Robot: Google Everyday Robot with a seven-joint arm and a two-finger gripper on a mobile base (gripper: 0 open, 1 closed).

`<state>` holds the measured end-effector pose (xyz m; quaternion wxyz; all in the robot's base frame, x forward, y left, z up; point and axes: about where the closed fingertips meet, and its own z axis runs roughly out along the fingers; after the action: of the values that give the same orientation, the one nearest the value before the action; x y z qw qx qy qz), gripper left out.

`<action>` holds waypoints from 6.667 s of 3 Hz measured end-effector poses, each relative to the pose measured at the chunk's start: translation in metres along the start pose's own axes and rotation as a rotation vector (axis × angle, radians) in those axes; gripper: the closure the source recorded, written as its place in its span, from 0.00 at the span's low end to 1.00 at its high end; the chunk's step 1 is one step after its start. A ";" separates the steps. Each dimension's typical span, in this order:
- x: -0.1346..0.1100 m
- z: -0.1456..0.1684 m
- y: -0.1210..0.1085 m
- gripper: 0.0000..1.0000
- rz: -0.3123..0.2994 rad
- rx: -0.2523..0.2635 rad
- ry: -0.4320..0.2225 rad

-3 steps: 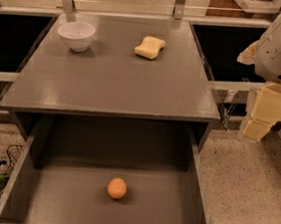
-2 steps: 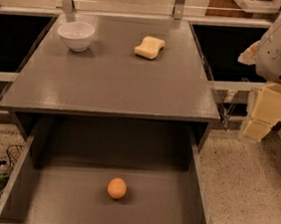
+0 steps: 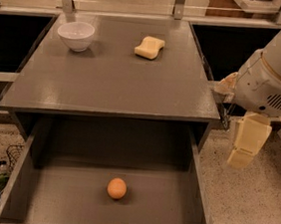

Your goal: Pick orange from top drawer and place on counter

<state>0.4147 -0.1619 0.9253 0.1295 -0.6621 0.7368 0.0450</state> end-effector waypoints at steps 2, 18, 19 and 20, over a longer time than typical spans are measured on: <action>-0.009 0.019 0.019 0.00 -0.021 -0.056 -0.025; -0.111 0.140 0.076 0.00 -0.060 -0.024 0.024; -0.108 0.145 0.074 0.00 -0.021 -0.011 0.027; -0.108 0.145 0.074 0.00 -0.019 -0.010 0.026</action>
Offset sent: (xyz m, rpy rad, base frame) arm -0.0134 0.0141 -0.0161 0.0247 0.0416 0.0343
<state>0.3703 -0.0141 0.8051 0.1170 -0.6701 0.7320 0.0387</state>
